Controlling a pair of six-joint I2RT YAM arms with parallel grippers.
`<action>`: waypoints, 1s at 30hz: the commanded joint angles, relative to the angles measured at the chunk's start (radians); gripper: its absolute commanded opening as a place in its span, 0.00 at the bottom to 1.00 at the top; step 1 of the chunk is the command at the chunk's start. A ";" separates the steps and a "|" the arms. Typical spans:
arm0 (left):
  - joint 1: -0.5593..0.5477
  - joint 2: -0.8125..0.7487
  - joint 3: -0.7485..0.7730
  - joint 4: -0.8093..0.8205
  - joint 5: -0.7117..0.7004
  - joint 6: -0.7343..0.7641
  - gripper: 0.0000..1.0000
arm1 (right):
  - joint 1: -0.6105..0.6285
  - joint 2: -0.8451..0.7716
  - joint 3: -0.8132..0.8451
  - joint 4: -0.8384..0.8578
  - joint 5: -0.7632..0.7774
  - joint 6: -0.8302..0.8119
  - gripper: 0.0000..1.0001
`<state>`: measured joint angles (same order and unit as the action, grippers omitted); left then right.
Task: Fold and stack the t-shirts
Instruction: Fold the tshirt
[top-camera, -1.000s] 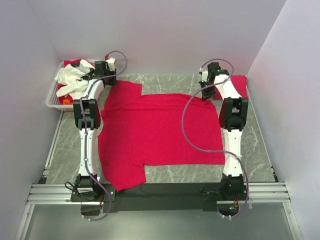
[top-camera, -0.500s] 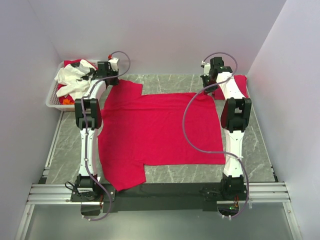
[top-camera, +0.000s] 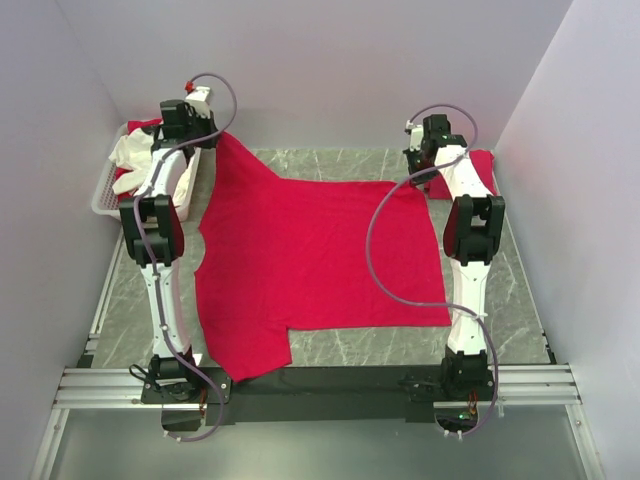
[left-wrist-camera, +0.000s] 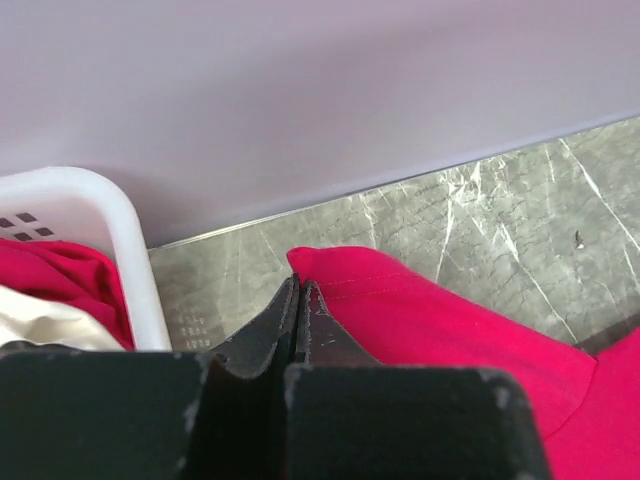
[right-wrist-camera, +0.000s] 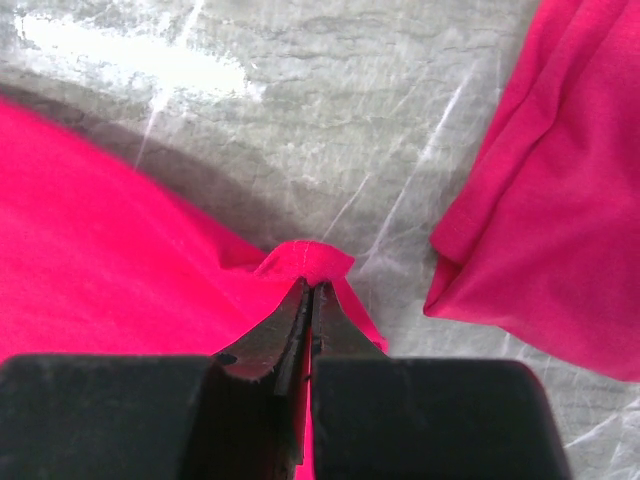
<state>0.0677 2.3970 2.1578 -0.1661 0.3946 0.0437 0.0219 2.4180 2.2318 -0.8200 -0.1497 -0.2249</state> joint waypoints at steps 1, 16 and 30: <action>0.001 -0.055 -0.013 0.014 0.059 0.018 0.00 | -0.011 -0.074 0.005 0.035 0.012 -0.010 0.00; 0.009 -0.107 -0.102 0.040 0.110 0.044 0.00 | -0.017 -0.071 0.000 0.068 0.006 -0.001 0.00; 0.030 -0.469 -0.416 -0.039 0.240 0.156 0.00 | -0.046 -0.207 -0.115 0.081 -0.109 -0.042 0.00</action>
<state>0.0895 2.0407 1.7935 -0.1841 0.5751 0.1280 0.0101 2.3047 2.1307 -0.7616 -0.2077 -0.2451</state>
